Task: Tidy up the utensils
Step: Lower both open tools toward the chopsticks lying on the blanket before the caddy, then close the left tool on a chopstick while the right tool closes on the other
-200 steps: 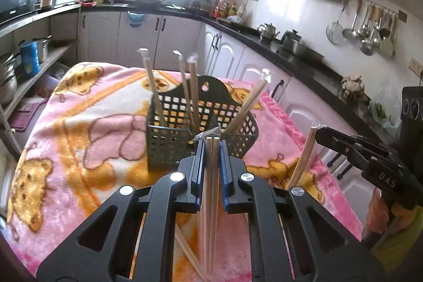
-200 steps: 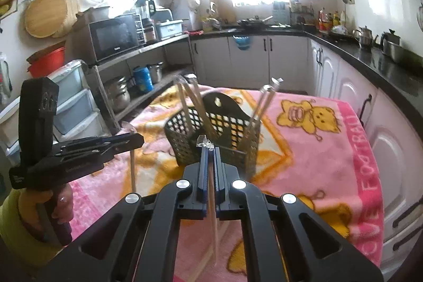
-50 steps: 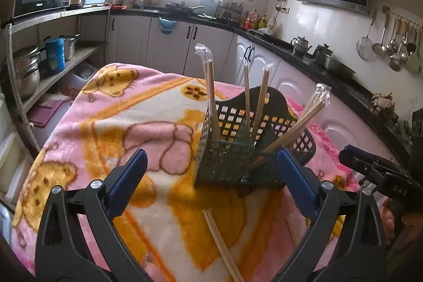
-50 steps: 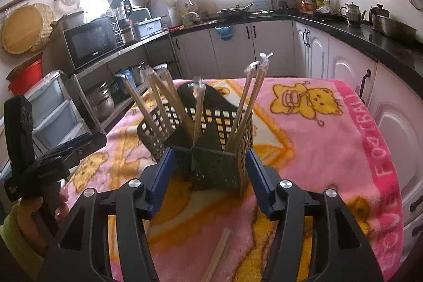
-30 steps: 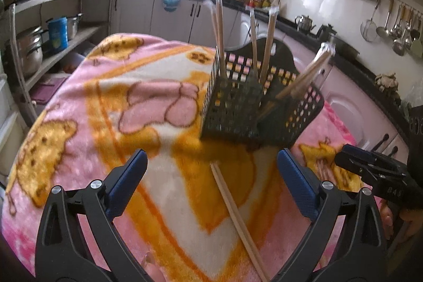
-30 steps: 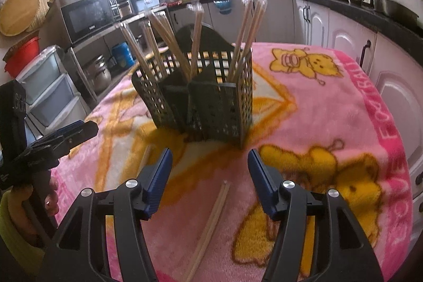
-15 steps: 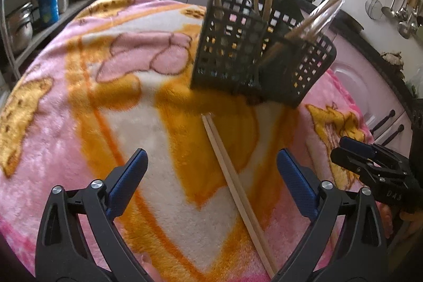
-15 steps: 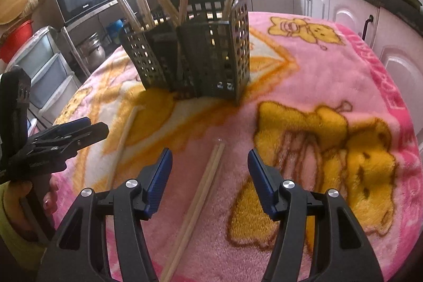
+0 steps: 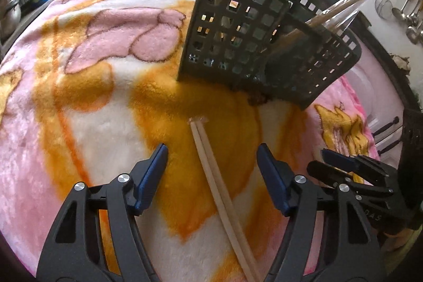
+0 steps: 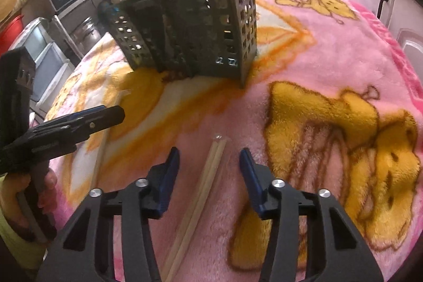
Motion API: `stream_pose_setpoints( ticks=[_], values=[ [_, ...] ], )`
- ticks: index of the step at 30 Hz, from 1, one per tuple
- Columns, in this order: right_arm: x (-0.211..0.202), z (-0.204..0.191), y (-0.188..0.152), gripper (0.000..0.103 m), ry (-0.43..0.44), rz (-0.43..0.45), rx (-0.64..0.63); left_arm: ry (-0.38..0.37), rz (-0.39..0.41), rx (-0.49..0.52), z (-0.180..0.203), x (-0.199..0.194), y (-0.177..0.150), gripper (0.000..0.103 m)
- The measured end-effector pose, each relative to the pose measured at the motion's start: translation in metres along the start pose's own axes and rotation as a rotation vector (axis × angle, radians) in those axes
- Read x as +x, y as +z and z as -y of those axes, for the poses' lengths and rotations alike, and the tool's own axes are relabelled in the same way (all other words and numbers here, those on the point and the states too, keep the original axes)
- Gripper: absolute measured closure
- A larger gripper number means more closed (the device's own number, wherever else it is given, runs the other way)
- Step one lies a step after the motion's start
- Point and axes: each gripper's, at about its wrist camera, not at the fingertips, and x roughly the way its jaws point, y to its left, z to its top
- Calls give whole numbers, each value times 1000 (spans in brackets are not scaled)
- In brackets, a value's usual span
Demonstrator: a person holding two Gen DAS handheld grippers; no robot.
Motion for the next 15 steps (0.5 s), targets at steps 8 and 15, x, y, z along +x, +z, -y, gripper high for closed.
stream_pose_setpoints(
  ticks=[8,15],
  values=[
    [5,-2,9,90,-5,-4,-22,45,-14,13,7,10,11,48],
    [-11,-10,11,91,46,39,-63,100,-2,18,7,13,16,86]
  ],
)
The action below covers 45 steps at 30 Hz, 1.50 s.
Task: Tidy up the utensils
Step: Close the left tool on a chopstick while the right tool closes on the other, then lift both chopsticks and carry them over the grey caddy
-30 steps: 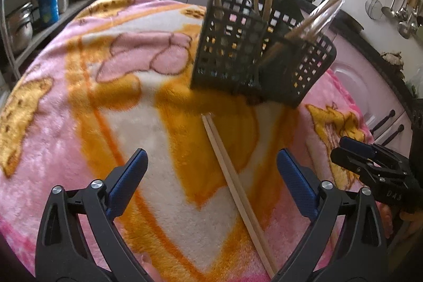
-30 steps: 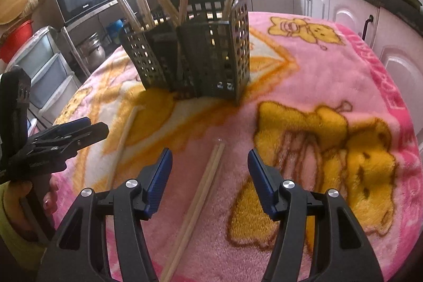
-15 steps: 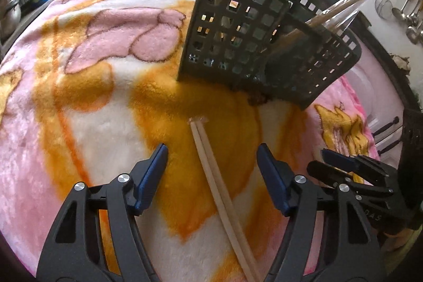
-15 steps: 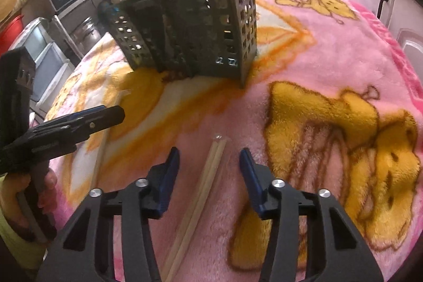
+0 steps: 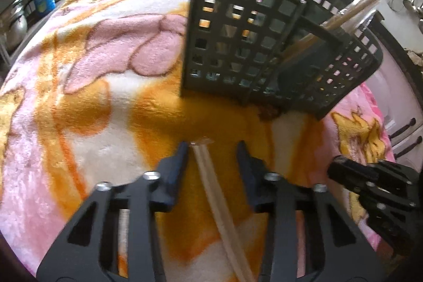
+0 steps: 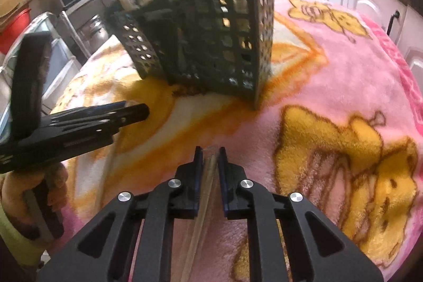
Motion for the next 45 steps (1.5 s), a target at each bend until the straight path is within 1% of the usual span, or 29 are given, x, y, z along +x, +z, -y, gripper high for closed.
stream_pose_setpoints(
  ticks=[1,3,7,10,14,18,21,28,35,45],
  values=[
    [-4,-2,0,92,6,10,-8,3,1,-5,-3,0,0,93],
    [-10,-6,1,92,10,28,-22,-19,1,-23,-8,-2,0,94],
    [-25,-14,3,92,24,62,-43,-56,27,-34,-16,-16,-4,97],
    [-36,-22,5,93,35,93,-61,-76,51,-30,-19,-29,-10,98],
    [-50,-32,11,94,52,141,-81,-86,110,-15,-20,-56,-14,98],
    [-63,-43,15,95,67,186,-105,-86,168,-6,-21,-79,-15,98],
    [-67,-49,17,95,72,203,-119,-85,211,-4,-24,-97,-15,98],
    [-77,-62,23,96,87,237,-141,-78,272,-17,-25,-117,-15,98],
    [-91,-73,30,97,83,282,-156,-72,318,-24,-37,-137,-14,98],
    [-121,-77,42,97,58,364,-149,-95,376,-15,-38,-158,3,98]
  ],
)
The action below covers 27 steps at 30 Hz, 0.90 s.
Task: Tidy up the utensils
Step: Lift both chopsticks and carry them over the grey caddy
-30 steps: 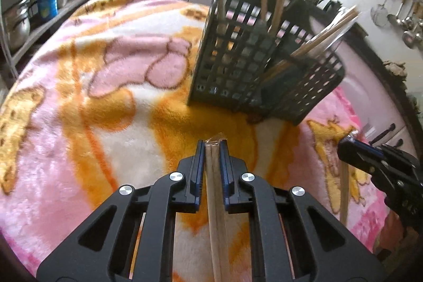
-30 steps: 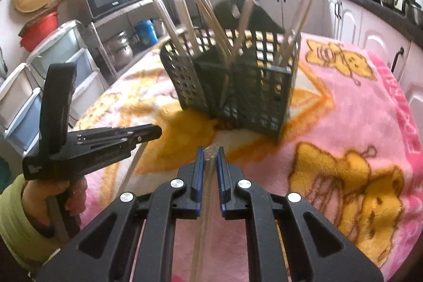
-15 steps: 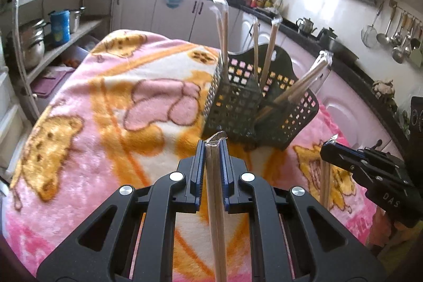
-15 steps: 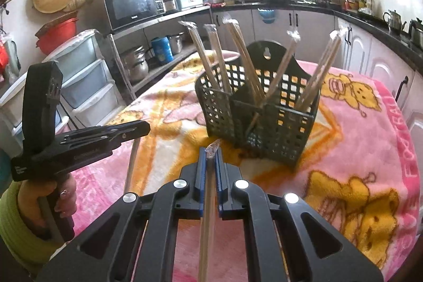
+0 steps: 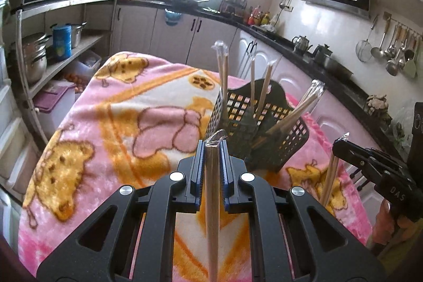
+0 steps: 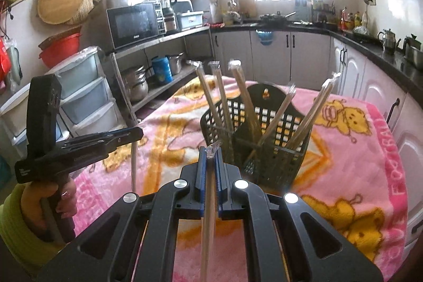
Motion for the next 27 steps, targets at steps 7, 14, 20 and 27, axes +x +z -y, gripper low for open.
stream_pose_setpoints(
  ticks=[7,14,20,27],
  values=[
    [-19,5,17,97,-19,71,13,-27,42,22,13,-8,22,98],
    [-39,16,38,97,-50,163,27,-48,92,54,30,-13,47,98],
    [-50,31,56,97,-77,232,47,-69,127,85,48,-18,66,98],
    [-54,49,73,97,-145,302,40,-100,157,110,64,-19,85,98]
  ],
)
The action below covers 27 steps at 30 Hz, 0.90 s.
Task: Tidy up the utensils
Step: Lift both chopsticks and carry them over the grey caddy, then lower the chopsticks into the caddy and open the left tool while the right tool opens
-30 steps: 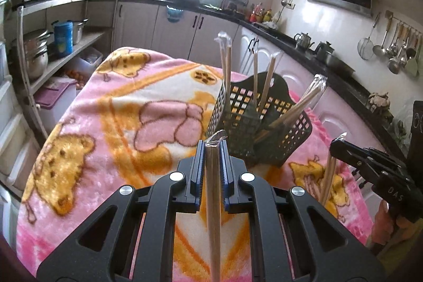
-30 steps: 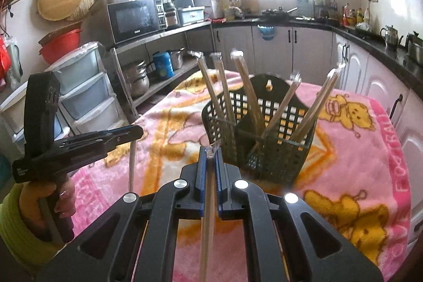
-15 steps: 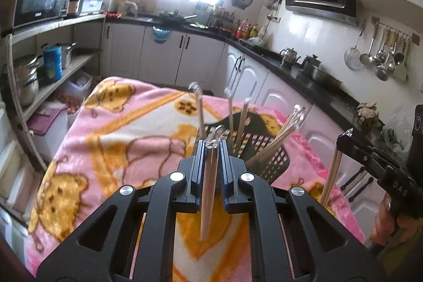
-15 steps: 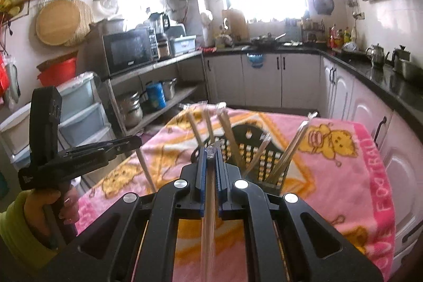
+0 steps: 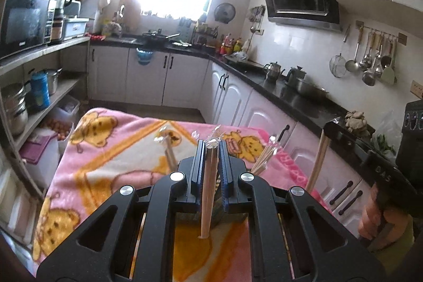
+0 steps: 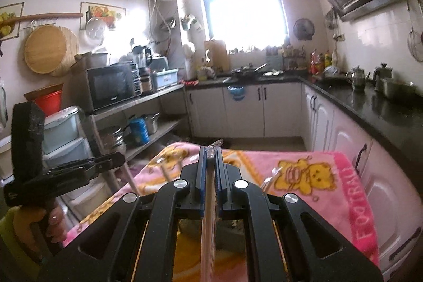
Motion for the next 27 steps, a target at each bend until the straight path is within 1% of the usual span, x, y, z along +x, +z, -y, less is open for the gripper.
stream_pose_setpoints(
  ticks=[5,13,20,27],
  values=[
    [10,16,4,97,-23,12,20,-9,15,12,7,5,12,98],
    [33,35,5,97,-54,-8,46,-20,31,22,13,17,29,98],
    [43,43,16,97,-68,31,56,-27,49,33,20,31,37,98],
    [53,42,27,97,-94,88,30,-29,57,32,20,50,36,98]
  ],
)
